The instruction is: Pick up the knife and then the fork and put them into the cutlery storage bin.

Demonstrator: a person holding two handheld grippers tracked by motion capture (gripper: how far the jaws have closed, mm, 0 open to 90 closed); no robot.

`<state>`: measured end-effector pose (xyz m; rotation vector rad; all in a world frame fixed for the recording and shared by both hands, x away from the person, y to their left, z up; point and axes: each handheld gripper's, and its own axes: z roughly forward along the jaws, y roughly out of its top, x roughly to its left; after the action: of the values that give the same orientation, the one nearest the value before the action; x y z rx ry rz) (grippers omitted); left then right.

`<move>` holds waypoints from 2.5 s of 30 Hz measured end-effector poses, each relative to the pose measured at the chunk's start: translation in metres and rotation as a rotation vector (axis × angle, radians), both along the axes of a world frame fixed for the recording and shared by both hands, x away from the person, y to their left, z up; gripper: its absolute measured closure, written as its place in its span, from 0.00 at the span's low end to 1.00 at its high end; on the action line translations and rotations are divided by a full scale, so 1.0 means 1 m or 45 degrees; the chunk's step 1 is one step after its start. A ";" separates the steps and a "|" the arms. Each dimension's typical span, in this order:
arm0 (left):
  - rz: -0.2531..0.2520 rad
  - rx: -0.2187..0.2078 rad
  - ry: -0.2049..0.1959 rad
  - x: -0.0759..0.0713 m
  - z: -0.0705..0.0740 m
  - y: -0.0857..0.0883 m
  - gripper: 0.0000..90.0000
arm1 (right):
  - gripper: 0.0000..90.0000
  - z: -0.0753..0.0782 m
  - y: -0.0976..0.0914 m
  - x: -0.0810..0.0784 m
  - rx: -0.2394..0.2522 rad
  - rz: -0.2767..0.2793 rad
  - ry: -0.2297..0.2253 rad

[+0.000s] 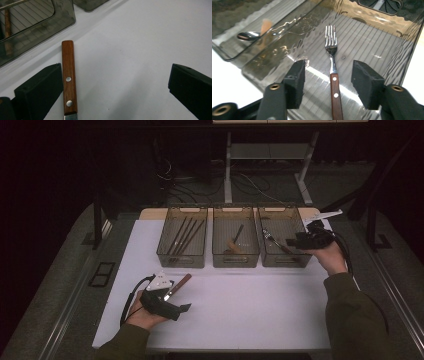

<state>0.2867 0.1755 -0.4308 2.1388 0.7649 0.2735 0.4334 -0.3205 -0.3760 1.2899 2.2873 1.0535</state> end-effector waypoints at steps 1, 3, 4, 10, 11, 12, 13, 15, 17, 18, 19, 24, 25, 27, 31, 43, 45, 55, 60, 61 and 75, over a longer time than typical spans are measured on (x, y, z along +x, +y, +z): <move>-0.001 0.002 0.001 0.000 0.000 0.000 0.00 | 0.46 0.002 0.000 -0.003 0.003 0.005 -0.010; 0.000 0.005 0.000 0.000 0.000 0.000 0.00 | 0.43 0.005 -0.002 -0.010 0.027 0.019 -0.026; -0.001 0.008 0.001 0.000 0.000 0.000 0.00 | 0.41 0.007 -0.002 -0.014 0.042 0.028 -0.031; 0.002 0.038 0.002 0.001 0.001 0.001 0.00 | 0.33 0.011 0.000 -0.041 0.081 0.100 -0.049; 0.003 0.041 0.001 0.001 0.001 0.001 0.00 | 0.32 0.011 0.001 -0.046 0.087 0.118 -0.055; 0.004 0.046 -0.001 0.002 0.001 0.002 0.00 | 0.31 0.011 0.002 -0.051 0.087 0.132 -0.058; 0.005 0.050 -0.005 0.002 0.002 0.002 0.02 | 0.30 0.011 0.004 -0.056 0.089 0.141 -0.065; 0.018 0.053 -0.007 0.002 0.002 0.003 0.06 | 0.29 0.009 0.008 -0.066 0.102 0.158 -0.076; 0.023 0.053 -0.005 0.003 0.002 0.005 0.10 | 0.27 0.006 0.011 -0.075 0.133 0.176 -0.070; 0.024 0.048 0.001 0.004 0.002 0.005 0.15 | 0.27 0.004 0.013 -0.079 0.148 0.184 -0.070; 0.020 0.057 0.003 0.005 0.002 0.006 0.18 | 0.27 0.001 0.014 -0.084 0.170 0.196 -0.063; 0.062 0.070 0.037 0.010 -0.001 0.010 0.32 | 0.23 -0.015 0.024 -0.105 0.166 0.243 -0.067; 0.068 0.091 0.045 0.011 -0.001 0.012 0.35 | 0.22 -0.018 0.026 -0.109 0.161 0.253 -0.066; 0.083 0.126 0.054 0.013 -0.003 0.014 0.40 | 0.22 -0.025 0.030 -0.117 0.159 0.276 -0.059; 0.145 0.141 0.053 0.017 -0.005 0.018 0.48 | 0.21 -0.036 0.037 -0.132 0.138 0.309 -0.059; 0.199 0.188 0.109 0.025 -0.010 0.020 0.71 | 0.19 -0.063 0.046 -0.162 0.051 0.362 -0.046; 0.189 0.209 0.104 0.024 -0.010 0.019 0.72 | 0.19 -0.063 0.046 -0.162 0.054 0.362 -0.053; 0.180 0.240 0.105 0.021 -0.009 0.013 0.85 | 0.19 -0.062 0.044 -0.161 0.065 0.353 -0.067; 0.139 0.264 0.110 0.024 -0.008 0.013 0.86 | 0.14 -0.061 0.043 -0.160 0.089 0.351 -0.062; 0.131 0.264 0.118 0.026 -0.007 0.014 0.86 | 0.14 -0.061 0.043 -0.159 0.101 0.360 -0.056; -0.208 0.199 0.167 0.026 0.014 -0.026 0.86 | 0.14 -0.048 0.049 -0.156 0.125 0.502 -0.054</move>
<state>0.3126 0.1494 -0.4172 2.3707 0.6557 0.1100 0.2775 -0.2719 -0.4241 0.8531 2.5467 1.3172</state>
